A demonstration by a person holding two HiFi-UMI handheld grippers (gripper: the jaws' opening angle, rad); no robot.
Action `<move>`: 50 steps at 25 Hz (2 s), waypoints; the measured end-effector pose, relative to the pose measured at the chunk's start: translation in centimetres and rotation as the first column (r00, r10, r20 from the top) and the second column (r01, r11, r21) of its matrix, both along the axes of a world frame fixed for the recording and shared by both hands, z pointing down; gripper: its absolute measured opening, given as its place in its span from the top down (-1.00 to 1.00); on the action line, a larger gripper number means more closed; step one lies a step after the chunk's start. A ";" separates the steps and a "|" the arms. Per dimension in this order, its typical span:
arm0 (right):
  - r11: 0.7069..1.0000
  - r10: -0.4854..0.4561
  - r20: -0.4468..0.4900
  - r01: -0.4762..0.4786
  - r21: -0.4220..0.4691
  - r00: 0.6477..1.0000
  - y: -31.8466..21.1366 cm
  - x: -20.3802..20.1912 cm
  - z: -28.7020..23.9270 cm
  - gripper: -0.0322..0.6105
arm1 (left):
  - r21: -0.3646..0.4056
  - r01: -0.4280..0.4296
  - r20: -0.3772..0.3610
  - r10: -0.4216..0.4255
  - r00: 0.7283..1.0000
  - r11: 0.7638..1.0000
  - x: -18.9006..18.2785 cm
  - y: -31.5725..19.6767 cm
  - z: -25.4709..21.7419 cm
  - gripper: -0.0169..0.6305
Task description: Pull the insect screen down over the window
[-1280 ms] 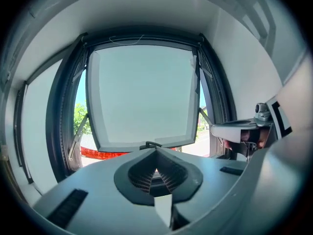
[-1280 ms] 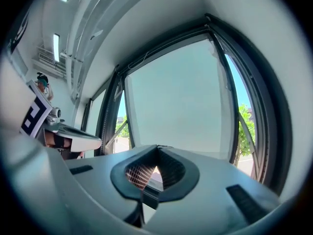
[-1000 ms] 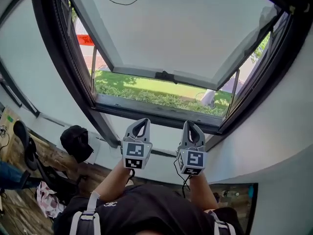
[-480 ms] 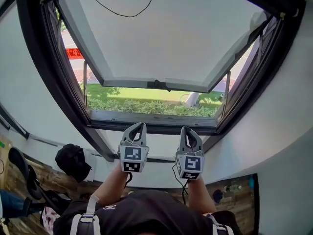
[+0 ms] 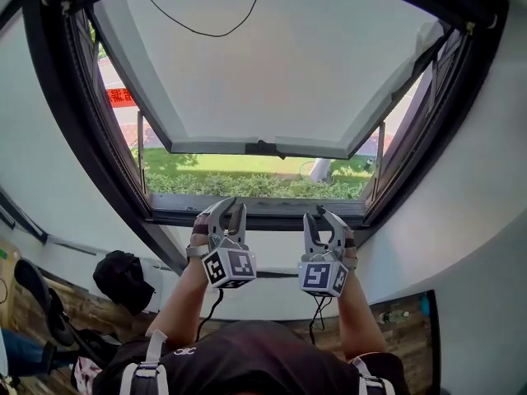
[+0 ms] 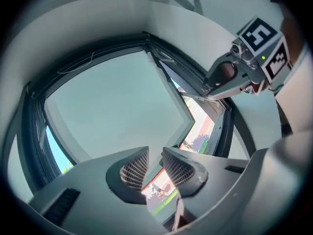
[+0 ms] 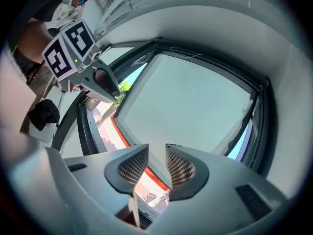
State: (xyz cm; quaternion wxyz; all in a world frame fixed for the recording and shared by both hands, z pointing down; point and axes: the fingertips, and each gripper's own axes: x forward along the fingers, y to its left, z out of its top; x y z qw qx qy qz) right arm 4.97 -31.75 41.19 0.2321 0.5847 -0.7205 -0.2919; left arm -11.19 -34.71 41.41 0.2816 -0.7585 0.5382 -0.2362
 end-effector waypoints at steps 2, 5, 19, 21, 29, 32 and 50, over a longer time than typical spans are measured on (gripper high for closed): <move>1.000 -0.018 -0.061 0.018 -0.014 0.998 -0.4 0.8 -1.1 0.48 | 0.010 -0.013 0.076 0.012 0.997 1.000 -0.1 -0.6 -0.7 0.52; 0.999 0.009 -0.157 -0.004 0.036 0.988 -1.2 3.0 -4.3 0.45 | 0.064 0.005 0.154 -0.014 0.988 0.998 -1.0 -1.7 -3.1 0.41; 0.949 0.161 -0.301 -0.063 0.310 0.940 -2.8 8.6 -22.2 0.45 | 0.433 0.085 0.306 -0.235 0.922 0.897 -7.2 -3.7 -22.9 0.41; 0.934 0.187 -0.320 -0.068 0.350 0.929 -2.8 8.8 -24.9 0.45 | 0.483 0.086 0.297 -0.255 0.920 0.871 -7.7 -3.6 -26.6 0.41; 0.873 0.263 -0.302 -0.092 0.479 0.916 -2.6 9.1 -35.2 0.45 | 0.628 0.153 0.244 -0.379 0.892 0.763 -12.0 -4.3 -39.0 0.42; 0.857 0.303 -0.292 -0.125 0.500 0.907 -3.3 9.8 -38.2 0.45 | 0.658 0.157 0.254 -0.413 0.875 0.736 -13.4 -4.6 -42.2 0.42; 0.823 0.458 -0.332 -0.253 0.509 0.824 -6.9 13.3 -46.5 0.43 | 0.580 0.227 0.426 -0.529 0.734 0.782 -18.3 -10.5 -46.1 0.40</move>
